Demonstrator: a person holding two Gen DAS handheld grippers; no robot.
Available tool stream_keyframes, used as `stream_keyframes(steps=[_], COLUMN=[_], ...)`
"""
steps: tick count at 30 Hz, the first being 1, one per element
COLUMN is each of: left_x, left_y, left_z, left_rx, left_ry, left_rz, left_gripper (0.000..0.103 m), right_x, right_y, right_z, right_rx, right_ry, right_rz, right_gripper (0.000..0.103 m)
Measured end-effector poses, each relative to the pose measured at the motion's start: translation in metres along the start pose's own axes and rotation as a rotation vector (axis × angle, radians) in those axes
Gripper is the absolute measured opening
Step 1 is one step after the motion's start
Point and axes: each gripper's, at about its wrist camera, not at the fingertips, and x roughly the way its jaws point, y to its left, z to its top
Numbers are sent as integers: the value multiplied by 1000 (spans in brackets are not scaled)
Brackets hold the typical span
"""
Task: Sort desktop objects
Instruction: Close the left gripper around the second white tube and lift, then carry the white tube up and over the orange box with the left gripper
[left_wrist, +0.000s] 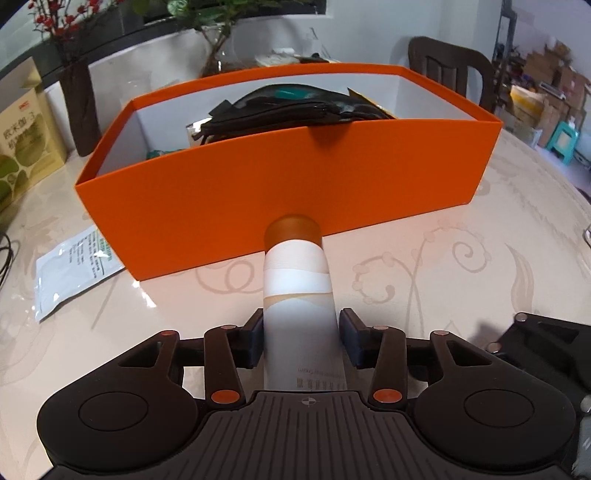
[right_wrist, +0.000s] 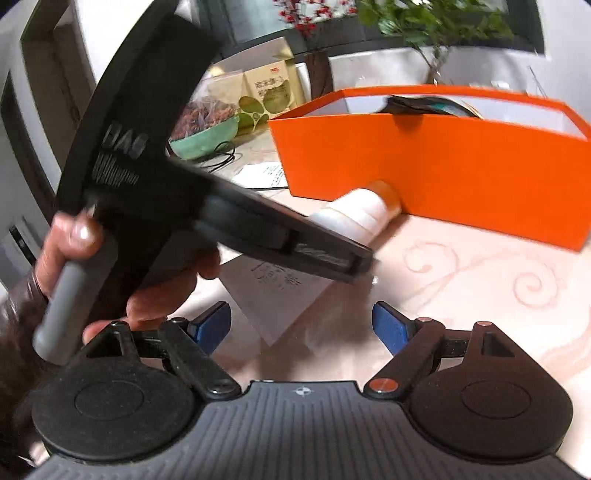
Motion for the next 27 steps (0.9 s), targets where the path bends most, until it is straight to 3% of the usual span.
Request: stream_keyframes(steps=[3, 4, 8, 11, 19, 23, 24, 26, 27], left_x=[0, -1, 0, 0, -2, -3, -3, -5, -6], left_y=[4, 6, 12, 15, 18, 23, 24, 25, 26], left_z=[1, 2, 1, 2, 8, 7, 6, 5, 5], left_rx=[30, 42, 43, 18, -77, -122, -129, -120, -117], left_ry=[17, 28, 22, 21, 84, 94, 95, 106, 107], left_rz=[-14, -21, -15, -27, -34, -8, -6, -32, -42], left_gripper=[52, 44, 43, 42, 42, 42, 38, 42, 35], right_x=[2, 7, 16, 22, 37, 40, 39, 36, 35], right_y=[1, 4, 19, 24, 40, 47, 49, 50, 51], right_z=[2, 8, 1, 2, 7, 6, 5, 3, 2], right_rx=[8, -16, -196, -199, -108, -116, -124, -136, -140], right_ry=[-28, -39, -30, -7, 10, 3, 0, -3, -1], right_rz=[0, -4, -78, -65, -184, -175, -185, -181, -182], right_gripper=[89, 89, 86, 85, 78, 61, 57, 32, 28])
